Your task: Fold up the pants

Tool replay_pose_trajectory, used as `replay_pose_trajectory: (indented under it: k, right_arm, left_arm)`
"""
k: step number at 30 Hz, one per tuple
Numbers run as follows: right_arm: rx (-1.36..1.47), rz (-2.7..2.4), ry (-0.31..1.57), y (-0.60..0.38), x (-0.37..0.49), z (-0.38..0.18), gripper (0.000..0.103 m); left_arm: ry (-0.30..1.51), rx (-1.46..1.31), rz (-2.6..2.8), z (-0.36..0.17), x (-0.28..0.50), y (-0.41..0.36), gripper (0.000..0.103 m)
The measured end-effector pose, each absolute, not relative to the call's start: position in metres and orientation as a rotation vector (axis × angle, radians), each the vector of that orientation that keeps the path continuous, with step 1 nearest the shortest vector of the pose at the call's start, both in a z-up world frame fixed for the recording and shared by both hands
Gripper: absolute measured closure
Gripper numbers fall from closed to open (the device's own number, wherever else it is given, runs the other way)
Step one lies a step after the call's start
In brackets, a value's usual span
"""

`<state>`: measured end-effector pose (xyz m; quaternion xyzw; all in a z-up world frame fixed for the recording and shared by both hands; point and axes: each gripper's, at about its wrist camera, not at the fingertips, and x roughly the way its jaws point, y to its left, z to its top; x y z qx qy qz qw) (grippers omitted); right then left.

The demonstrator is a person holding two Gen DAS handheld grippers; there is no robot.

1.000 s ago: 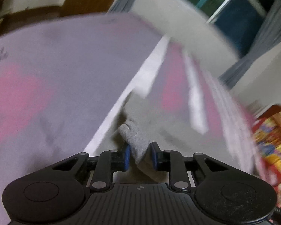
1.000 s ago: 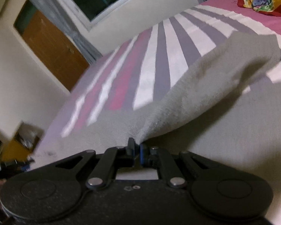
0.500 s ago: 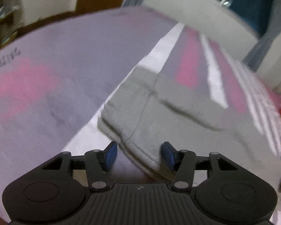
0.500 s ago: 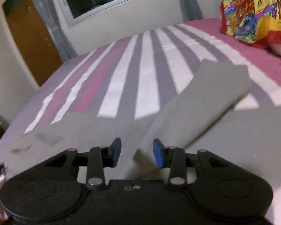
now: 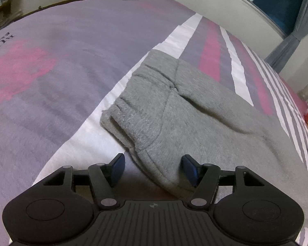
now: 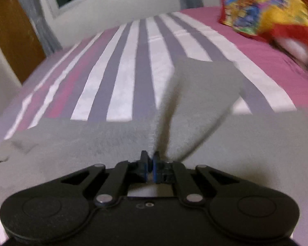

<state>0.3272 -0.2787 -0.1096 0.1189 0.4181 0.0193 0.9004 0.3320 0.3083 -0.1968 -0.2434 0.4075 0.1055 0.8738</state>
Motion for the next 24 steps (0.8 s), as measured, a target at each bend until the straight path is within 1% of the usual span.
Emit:
replay_pose_trajectory:
  k: [1, 2, 3, 4, 5, 6, 7, 9, 11, 12, 14, 15, 19, 21, 22, 23, 24]
  right_arm:
    - [0.259, 0.029, 0.9, -0.284, 0.32, -0.123, 0.096]
    - [0.276, 0.022, 0.955, -0.29, 0.317, -0.141, 0.095]
    - [0.288, 0.041, 0.958, -0.294, 0.316, -0.148, 0.095]
    - [0.294, 0.057, 0.941, -0.296, 0.314, -0.144, 0.083]
    - [0.281, 0.065, 0.894, -0.295, 0.313, -0.13, 0.075]
    - [0.236, 0.09, 0.826, -0.291, 0.311, -0.117, 0.061]
    - [0.176, 0.11, 0.776, -0.285, 0.312, -0.106, 0.054]
    - [0.065, 0.118, 0.783, -0.273, 0.335, -0.095, 0.055]
    - [-0.008, 0.122, 0.855, -0.266, 0.367, -0.102, 0.056]
    - [-0.052, 0.112, 0.885, -0.265, 0.378, -0.108, 0.058]
    - [-0.147, 0.04, 0.927, -0.268, 0.397, -0.12, 0.077]
    - [-0.14, 0.033, 0.928, -0.273, 0.398, -0.119, 0.099]
    - [-0.009, 0.017, 0.869, -0.306, 0.36, -0.105, 0.099]
    - [0.048, -0.024, 0.895, -0.326, 0.344, -0.112, 0.099]
    - [0.059, -0.046, 0.94, -0.339, 0.341, -0.127, 0.091]
    - [0.072, -0.038, 0.996, -0.35, 0.34, -0.143, 0.092]
    - [0.066, -0.011, 0.987, -0.354, 0.336, -0.144, 0.09]
  left_arm:
    - [0.85, -0.506, 0.22, -0.197, 0.333, 0.308, 0.041]
    - [0.849, -0.506, 0.22, -0.197, 0.334, 0.308, 0.041]
    - [0.849, -0.505, 0.22, -0.198, 0.334, 0.308, 0.041]
    - [0.85, -0.505, 0.22, -0.198, 0.334, 0.307, 0.041]
    - [0.851, -0.504, 0.219, -0.198, 0.335, 0.307, 0.041]
    - [0.851, -0.501, 0.217, -0.198, 0.338, 0.306, 0.041]
    - [0.851, -0.5, 0.216, -0.198, 0.338, 0.306, 0.041]
    - [0.851, -0.501, 0.219, -0.2, 0.339, 0.305, 0.041]
    - [0.852, -0.503, 0.225, -0.2, 0.34, 0.303, 0.04]
    - [0.853, -0.502, 0.226, -0.2, 0.34, 0.303, 0.04]
    - [0.856, -0.504, 0.224, -0.2, 0.341, 0.304, 0.04]
    - [0.858, -0.507, 0.221, -0.2, 0.341, 0.305, 0.04]
    - [0.86, -0.507, 0.205, -0.201, 0.341, 0.307, 0.04]
    - [0.86, -0.504, 0.203, -0.201, 0.341, 0.307, 0.04]
    - [0.861, -0.503, 0.202, -0.201, 0.342, 0.307, 0.04]
    - [0.862, -0.503, 0.201, -0.202, 0.342, 0.307, 0.04]
    - [0.863, -0.503, 0.2, -0.202, 0.342, 0.307, 0.04]
